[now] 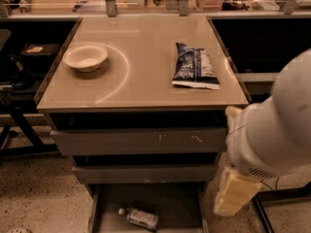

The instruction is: Pick blue plastic bottle from bottom drawer and place on counter

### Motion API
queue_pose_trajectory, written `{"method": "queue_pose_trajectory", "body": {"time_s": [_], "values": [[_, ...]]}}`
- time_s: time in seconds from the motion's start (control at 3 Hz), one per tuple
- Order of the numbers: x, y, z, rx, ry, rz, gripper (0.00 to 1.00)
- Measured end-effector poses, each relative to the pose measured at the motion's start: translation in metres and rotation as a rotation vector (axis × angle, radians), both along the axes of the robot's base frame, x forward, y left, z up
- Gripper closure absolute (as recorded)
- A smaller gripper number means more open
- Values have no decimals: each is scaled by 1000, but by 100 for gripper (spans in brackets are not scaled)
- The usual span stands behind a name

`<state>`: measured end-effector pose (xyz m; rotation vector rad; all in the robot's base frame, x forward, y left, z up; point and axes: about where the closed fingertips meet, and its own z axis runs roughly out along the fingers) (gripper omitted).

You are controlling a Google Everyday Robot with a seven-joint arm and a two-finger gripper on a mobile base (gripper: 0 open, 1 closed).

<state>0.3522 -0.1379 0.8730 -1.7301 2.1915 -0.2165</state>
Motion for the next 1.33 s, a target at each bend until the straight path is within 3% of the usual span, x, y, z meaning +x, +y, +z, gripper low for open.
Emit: {"method": "queue_pose_trajectory", "body": {"time_s": [0.33, 0.67, 1.0, 1.33], "values": [[3, 28, -90, 9, 63, -20, 0], [-1, 38, -179, 2, 132, -51, 0], [-7, 43, -237, 9, 193, -102, 0], [-7, 42, -240, 22, 199, -161, 0]]}}
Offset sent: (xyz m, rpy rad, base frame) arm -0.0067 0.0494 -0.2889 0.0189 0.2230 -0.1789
